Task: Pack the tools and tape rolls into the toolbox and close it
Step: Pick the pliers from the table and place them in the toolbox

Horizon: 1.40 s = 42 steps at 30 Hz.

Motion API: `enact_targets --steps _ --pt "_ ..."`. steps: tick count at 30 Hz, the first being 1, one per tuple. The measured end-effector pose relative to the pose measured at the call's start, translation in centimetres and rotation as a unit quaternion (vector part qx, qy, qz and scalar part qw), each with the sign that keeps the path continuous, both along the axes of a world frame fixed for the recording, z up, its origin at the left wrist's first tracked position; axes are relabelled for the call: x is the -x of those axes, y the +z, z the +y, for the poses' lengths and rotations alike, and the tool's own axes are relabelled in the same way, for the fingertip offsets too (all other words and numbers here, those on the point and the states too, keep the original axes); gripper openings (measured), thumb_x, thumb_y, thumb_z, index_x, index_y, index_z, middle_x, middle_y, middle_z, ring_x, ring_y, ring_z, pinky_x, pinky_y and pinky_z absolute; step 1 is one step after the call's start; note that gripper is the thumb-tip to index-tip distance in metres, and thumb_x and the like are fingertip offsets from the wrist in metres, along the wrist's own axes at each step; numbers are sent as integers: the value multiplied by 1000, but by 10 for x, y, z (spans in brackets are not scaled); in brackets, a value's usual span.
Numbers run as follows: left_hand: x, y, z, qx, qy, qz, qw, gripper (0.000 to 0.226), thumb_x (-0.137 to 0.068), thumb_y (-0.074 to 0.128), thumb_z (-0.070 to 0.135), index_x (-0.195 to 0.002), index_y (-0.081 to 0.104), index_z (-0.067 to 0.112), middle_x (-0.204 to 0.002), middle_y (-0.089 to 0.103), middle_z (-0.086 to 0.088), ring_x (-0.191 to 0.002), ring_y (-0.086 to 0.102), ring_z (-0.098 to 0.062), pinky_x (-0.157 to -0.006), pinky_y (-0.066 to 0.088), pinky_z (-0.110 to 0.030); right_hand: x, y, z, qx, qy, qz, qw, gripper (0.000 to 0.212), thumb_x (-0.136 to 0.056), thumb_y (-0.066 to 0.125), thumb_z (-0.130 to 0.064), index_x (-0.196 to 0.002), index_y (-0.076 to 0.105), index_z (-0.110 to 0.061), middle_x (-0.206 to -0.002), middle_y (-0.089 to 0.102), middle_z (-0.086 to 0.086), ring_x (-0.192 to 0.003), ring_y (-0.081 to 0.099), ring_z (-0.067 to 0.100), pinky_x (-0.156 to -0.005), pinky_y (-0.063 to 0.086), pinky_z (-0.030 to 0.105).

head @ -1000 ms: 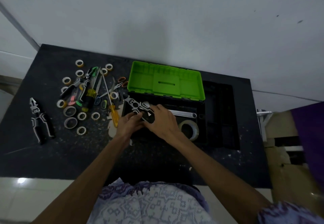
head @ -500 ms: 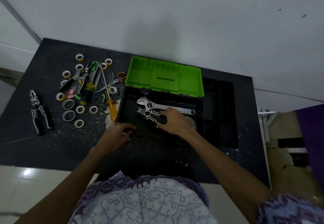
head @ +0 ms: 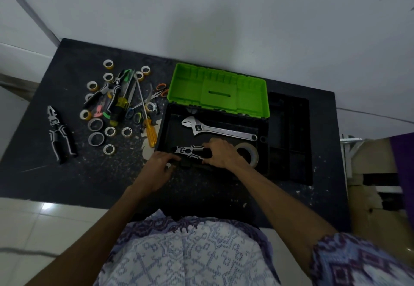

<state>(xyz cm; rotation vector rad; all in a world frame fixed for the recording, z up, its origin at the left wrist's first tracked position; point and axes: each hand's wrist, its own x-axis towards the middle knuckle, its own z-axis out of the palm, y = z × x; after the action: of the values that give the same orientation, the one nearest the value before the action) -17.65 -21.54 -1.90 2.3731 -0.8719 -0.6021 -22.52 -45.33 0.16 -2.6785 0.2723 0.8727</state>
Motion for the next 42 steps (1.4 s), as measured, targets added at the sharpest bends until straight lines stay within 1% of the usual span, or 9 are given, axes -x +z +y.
enact_targets --steps 4,10,17,25,31,36,38,40,42 --pt "1 0 2 -3 5 5 1000 31 -87 65 15 -117 65 21 -117 63 -1 -116 49 -18 -94 35 -21 -3 -3 3 -11 0 -8 1000 65 -85 70 -46 -143 49 -26 -128 51 11 -120 51 32 -93 46 41" --pt "2 0 1 -7 8 7 1000 32 -88 64 16 -119 64 21 -117 62 -3 -116 48 -18 -89 33 -17 0 -11 8 -18 -12 -42 999 55 -84 72 -38 -136 56 -25 -120 55 9 -115 55 30 -87 49 39" --pt "3 2 0 -10 14 18 1000 33 -87 65 14 -119 64 22 -118 61 -2 -119 47 -18 -94 33 -20 -1 -17 11 -7 8 -51 999 51 -87 71 -32 -135 56 -23 -125 54 10 -118 54 31 -90 49 40" --pt "4 0 -1 -10 21 13 1000 34 -86 66 13 -119 64 22 -118 62 -2 -119 47 -18 -95 33 -20 8 -26 10 -35 -13 -40 999 42 -95 58 -17 -137 55 -17 -132 54 14 -122 53 33 -97 46 41" --pt "4 0 -2 -11 16 13 1000 33 -86 67 15 -118 64 21 -117 62 -3 -118 48 -20 -95 35 -23 5 -27 9 -50 -30 -37 998 41 -96 55 -20 -137 56 -19 -129 55 14 -120 54 33 -95 48 40" --pt "-4 3 1 -27 -14 30 999 33 -90 63 19 -122 62 22 -121 60 0 -118 47 -15 -91 32 -15 2 -27 10 -95 -78 -70 990 35 -97 56 -25 -131 61 -21 -129 59 7 -119 56 26 -98 48 38" --pt "-8 8 0 -22 -17 44 999 32 -91 62 16 -122 63 21 -120 60 5 -113 49 -7 -87 33 -9 -4 -25 15 -137 -100 -105 980 30 -95 59 -25 -124 65 -21 -123 63 4 -113 61 22 -95 51 37" --pt "-12 13 2 -5 2 77 997 30 -92 60 12 -120 64 20 -115 58 14 -105 51 1 -82 34 -2 -13 -19 24 -172 -114 -139 969 26 -94 61 -23 -119 68 -21 -117 67 1 -105 64 17 -90 52 34" --pt "-19 17 8 37 52 116 991 29 -92 58 8 -115 64 25 -110 60 21 -100 57 6 -83 40 -2 -26 -12 34 -208 -118 -168 956 22 -95 59 -20 -116 69 -21 -114 69 -1 -99 63 12 -85 52 30"
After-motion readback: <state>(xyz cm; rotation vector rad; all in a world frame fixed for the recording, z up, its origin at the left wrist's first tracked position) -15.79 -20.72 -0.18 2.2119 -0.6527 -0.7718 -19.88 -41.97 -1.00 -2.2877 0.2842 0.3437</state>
